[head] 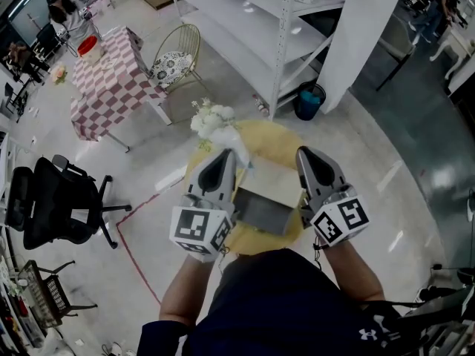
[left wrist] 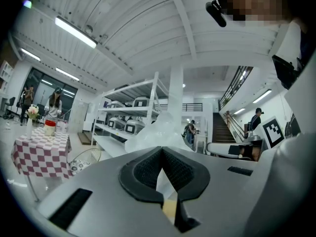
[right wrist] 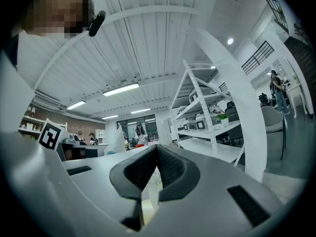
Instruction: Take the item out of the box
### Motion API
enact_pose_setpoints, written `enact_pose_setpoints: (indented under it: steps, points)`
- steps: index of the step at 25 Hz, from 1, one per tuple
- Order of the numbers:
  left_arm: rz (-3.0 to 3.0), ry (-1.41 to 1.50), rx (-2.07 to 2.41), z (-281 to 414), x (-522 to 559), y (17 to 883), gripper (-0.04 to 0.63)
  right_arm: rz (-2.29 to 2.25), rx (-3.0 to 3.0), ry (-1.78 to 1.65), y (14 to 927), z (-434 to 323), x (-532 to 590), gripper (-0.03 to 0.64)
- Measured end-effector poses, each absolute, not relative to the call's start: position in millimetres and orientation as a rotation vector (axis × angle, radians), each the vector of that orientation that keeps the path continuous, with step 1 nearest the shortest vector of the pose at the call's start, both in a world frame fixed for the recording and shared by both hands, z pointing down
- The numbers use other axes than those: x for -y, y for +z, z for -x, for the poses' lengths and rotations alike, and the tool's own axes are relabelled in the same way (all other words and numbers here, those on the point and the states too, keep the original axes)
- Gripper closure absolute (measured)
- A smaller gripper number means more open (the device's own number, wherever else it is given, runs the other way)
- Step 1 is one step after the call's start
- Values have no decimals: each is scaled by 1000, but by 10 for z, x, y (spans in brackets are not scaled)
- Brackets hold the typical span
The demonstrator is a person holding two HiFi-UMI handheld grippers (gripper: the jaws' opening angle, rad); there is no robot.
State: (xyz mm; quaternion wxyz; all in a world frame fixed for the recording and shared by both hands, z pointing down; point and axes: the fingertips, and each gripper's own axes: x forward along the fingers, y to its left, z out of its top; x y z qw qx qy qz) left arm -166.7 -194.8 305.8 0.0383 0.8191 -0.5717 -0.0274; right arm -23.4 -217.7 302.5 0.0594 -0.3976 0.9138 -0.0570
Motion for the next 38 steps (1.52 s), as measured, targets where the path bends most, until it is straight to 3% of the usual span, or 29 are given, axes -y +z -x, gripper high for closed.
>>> enact_pose_setpoints:
  steps: [38]
  points:
    - [-2556, -105, 1710, 1556, 1841, 3011, 578, 1195, -2764, -213, 3051, 203, 2081, 609]
